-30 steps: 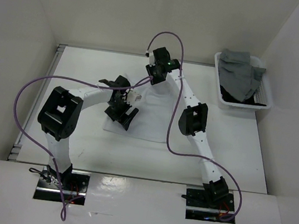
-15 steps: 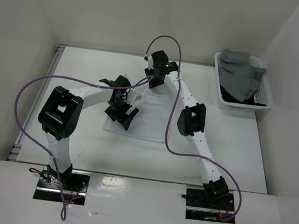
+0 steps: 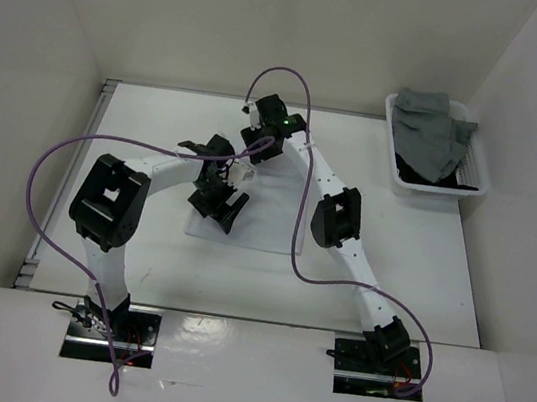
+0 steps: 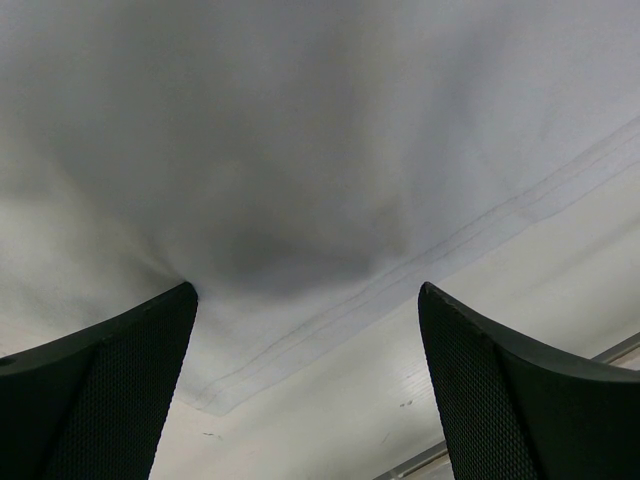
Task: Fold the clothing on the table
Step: Flatten the skirt out
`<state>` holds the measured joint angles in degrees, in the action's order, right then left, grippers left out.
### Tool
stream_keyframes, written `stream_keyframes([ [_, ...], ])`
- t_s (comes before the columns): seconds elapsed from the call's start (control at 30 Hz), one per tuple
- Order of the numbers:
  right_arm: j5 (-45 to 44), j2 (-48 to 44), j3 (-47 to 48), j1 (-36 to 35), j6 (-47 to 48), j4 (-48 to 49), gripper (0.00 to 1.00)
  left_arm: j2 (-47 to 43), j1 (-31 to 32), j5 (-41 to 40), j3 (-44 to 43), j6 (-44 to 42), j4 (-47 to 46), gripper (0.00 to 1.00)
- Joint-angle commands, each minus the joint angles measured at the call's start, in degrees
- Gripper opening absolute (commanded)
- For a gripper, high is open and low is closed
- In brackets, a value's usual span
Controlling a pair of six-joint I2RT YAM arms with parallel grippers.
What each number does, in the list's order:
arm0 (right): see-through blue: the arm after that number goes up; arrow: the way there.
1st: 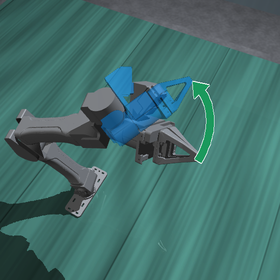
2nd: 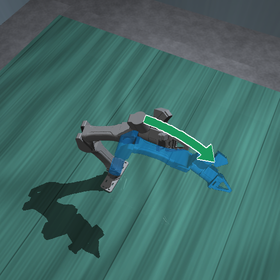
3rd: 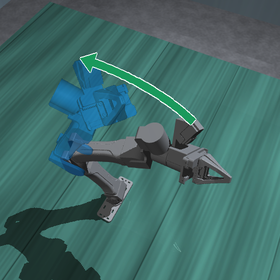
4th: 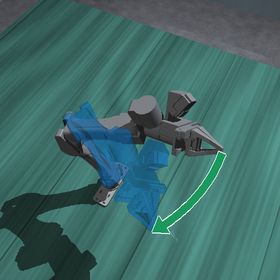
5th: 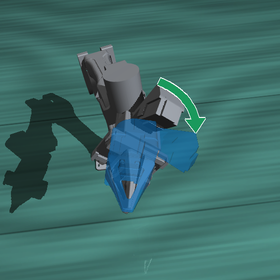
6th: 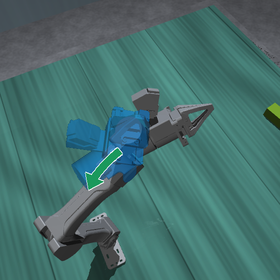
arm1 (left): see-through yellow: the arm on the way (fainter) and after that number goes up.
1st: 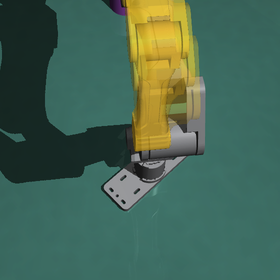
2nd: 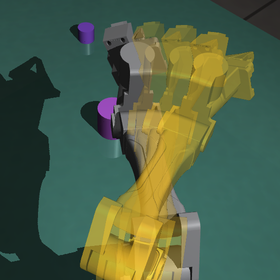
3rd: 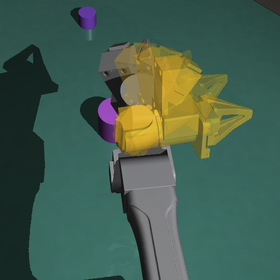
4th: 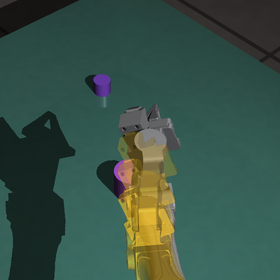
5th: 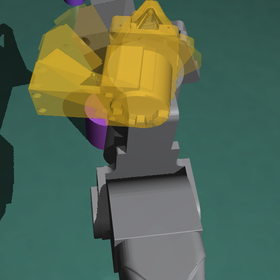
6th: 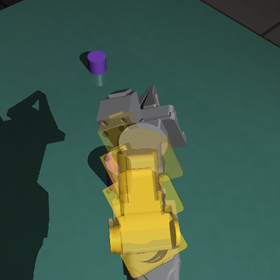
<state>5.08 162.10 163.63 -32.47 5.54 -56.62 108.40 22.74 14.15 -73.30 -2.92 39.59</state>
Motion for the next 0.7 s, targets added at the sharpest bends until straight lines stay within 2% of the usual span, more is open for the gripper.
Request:
stream_keyframes([
  [0.0,0.63,0.84,2.83,-0.67,0.17,1.07,0.54,2.96,0.02,2.37,0.61,-0.77,0.57,0.97],
  [0.13,-1.03,1.46,2.83,-0.67,0.69,1.07,0.31,2.96,0.02,2.37,0.61,-0.77,0.57,0.97],
  [0.17,-1.04,1.46,2.83,-0.67,0.70,1.07,0.21,2.96,0.02,2.37,0.61,-0.77,0.57,0.97],
  [0.27,-2.35,1.46,2.83,-0.67,0.70,1.07,0.07,2.96,0.02,2.37,0.61,-0.77,0.57,0.97],
  [0.3,-2.36,1.98,2.83,-0.67,0.70,1.07,0.00,2.96,0.02,2.37,0.61,-0.77,0.57,0.97],
  [0.67,-7.80,-0.20,3.98,-0.67,0.00,4.40,0.00,2.96,0.02,2.90,0.61,-1.30,0.57,0.96],
])
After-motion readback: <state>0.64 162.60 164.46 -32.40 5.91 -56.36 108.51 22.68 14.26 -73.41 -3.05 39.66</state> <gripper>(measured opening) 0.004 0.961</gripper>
